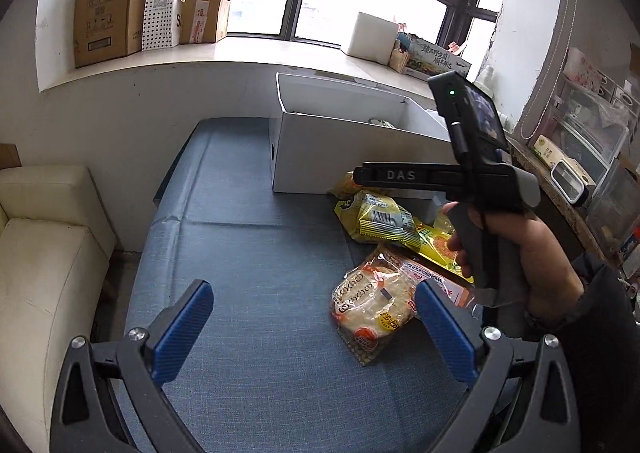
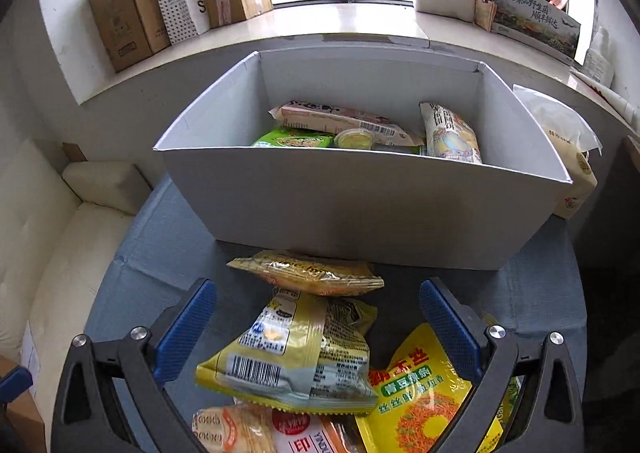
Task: Organize snacks
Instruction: 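Grasp the yellow-purple biscuit bag with the right gripper and lift it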
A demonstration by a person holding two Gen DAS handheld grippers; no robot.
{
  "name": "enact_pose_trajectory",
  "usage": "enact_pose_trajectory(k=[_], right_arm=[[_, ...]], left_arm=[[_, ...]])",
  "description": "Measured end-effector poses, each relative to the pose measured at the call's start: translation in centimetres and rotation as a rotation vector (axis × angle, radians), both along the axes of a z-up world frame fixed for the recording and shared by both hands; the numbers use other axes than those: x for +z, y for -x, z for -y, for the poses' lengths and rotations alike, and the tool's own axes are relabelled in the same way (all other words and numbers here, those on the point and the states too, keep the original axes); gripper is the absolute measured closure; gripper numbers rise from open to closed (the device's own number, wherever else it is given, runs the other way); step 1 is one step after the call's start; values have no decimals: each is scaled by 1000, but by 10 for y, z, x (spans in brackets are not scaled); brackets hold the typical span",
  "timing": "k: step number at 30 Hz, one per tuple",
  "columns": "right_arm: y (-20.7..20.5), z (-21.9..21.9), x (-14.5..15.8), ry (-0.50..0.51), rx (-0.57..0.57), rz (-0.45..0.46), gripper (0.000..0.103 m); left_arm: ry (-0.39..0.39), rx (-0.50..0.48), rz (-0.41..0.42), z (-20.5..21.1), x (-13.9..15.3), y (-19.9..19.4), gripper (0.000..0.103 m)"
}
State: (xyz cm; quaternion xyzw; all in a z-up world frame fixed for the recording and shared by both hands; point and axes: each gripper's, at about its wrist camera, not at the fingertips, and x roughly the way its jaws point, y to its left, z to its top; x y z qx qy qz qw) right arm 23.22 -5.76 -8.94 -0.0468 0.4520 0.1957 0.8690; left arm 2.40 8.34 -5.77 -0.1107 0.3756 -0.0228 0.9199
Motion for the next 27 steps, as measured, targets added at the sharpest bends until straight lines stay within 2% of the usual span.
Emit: enact_pose_trajectory(k=[4, 8, 10, 11, 13, 14, 20, 25, 27], right_arm=[[-14, -13, -20, 17, -41, -51, 0], [-22, -20, -28, 21, -50, -36, 0], [-27, -17, -31, 1, -66, -62, 10], [-29, -15, -33, -9, -67, -81, 20], [-28, -12, -35, -11, -79, -77, 21], [-26, -11, -35, -4, -86, -70, 25], [-13, -3, -22, -22, -78, -20, 26], [10, 9, -3, -51, -42, 17, 26], [20, 14, 8, -57, -25, 43, 26]], left_arm=[[17, 15, -12, -7, -5, 3, 0], [26, 31, -14, -14, -6, 6, 0], [31, 38, -15, -18, -8, 7, 0], [35, 43, -17, -20, -8, 7, 0], [46, 46, -20, -22, -10, 7, 0], [48, 49, -23, -23, -10, 7, 0], [38, 41, -27, -19, -11, 4, 0], [23, -25, -38, -8, -13, 0, 0], [-7, -55, -47, 0, -17, -1, 0]])
